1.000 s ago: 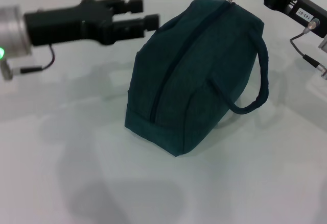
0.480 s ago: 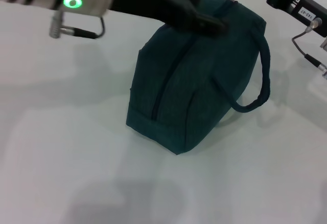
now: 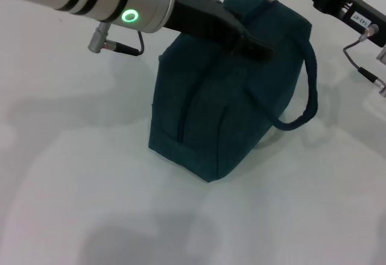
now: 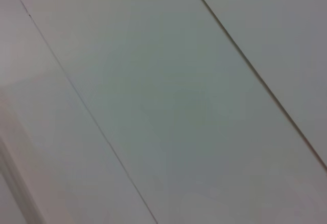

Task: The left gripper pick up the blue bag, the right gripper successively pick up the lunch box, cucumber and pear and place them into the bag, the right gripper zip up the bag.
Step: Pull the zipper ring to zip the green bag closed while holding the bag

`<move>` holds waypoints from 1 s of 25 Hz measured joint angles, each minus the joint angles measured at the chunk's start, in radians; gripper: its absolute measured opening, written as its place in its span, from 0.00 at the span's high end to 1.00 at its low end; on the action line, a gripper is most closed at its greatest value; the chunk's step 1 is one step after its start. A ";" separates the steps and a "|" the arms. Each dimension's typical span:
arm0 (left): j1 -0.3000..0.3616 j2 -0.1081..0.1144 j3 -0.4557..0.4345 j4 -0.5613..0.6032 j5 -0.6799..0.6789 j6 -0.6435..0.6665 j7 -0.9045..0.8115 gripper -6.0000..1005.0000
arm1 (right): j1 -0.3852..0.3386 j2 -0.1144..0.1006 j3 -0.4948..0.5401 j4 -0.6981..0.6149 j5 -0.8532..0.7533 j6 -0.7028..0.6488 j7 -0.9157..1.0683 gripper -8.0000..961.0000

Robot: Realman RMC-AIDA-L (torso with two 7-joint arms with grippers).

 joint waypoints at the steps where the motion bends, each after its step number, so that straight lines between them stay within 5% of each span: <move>1: 0.002 0.000 0.002 0.001 0.006 -0.005 -0.001 0.11 | 0.000 0.000 -0.001 0.000 0.000 -0.002 0.000 0.98; 25: 0.031 -0.001 0.007 0.043 0.052 -0.041 -0.016 0.16 | -0.002 0.000 -0.003 0.002 0.000 0.000 0.002 0.98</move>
